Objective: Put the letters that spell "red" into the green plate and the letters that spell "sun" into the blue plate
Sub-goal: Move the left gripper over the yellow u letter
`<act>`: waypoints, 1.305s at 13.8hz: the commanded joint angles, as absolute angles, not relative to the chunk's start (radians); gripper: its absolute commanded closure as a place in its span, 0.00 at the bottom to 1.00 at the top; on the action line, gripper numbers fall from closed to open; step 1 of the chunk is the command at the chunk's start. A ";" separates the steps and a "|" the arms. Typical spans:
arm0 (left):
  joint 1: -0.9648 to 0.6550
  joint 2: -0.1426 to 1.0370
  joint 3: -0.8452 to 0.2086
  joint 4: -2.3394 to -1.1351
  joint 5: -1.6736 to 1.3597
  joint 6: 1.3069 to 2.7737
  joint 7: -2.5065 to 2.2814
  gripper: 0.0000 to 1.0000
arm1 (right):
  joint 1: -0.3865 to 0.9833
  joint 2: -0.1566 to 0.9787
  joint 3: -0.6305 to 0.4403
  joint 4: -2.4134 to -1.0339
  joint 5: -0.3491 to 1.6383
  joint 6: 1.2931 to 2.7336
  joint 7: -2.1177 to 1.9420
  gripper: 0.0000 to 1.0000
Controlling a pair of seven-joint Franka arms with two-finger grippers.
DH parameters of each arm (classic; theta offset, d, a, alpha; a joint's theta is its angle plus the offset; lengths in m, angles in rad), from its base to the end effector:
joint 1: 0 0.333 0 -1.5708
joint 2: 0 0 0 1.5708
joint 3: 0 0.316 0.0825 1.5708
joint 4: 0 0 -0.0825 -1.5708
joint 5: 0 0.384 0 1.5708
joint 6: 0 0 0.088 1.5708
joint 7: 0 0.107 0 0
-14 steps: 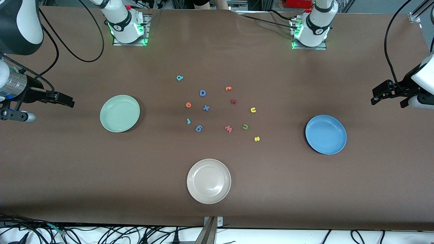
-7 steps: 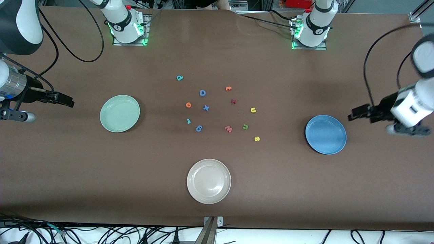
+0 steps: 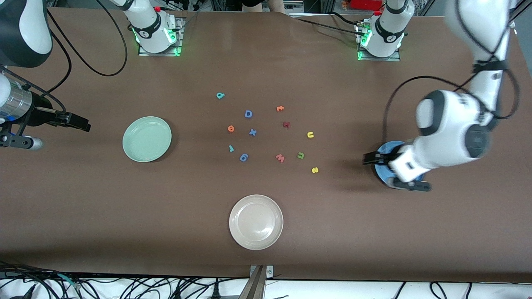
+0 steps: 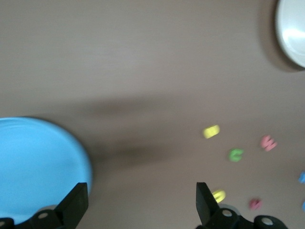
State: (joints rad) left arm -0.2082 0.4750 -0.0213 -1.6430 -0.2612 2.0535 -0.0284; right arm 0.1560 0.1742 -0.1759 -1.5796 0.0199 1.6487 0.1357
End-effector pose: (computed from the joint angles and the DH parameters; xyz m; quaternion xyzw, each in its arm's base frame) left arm 0.6503 -0.1646 0.3363 0.9919 -0.0346 -0.0470 0.1131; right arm 0.6045 -0.0026 0.5270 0.9956 -0.0784 -0.0508 0.0083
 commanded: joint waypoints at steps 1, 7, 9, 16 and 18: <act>-0.348 0.509 0.000 -1.623 -0.279 2.111 -0.193 0.00 | 0.152 0.173 -0.176 -1.566 0.020 1.637 0.124 0.00; -0.534 0.442 -0.005 -1.970 -0.150 2.487 -0.423 0.00 | 0.152 0.173 -0.176 -1.566 0.021 1.637 0.127 0.00; -0.567 0.417 -0.011 -2.112 -0.152 2.636 -0.458 0.00 | 0.152 0.173 -0.176 -1.566 0.020 1.637 0.126 0.00; -0.612 0.405 -0.009 -2.226 -0.152 2.727 -0.468 0.00 | 0.152 0.173 -0.176 -1.566 0.020 1.637 0.127 0.00; -0.618 0.413 -0.009 -2.226 -0.150 2.727 -0.482 0.00 | 0.152 0.173 -0.176 -1.566 0.020 1.637 0.127 0.00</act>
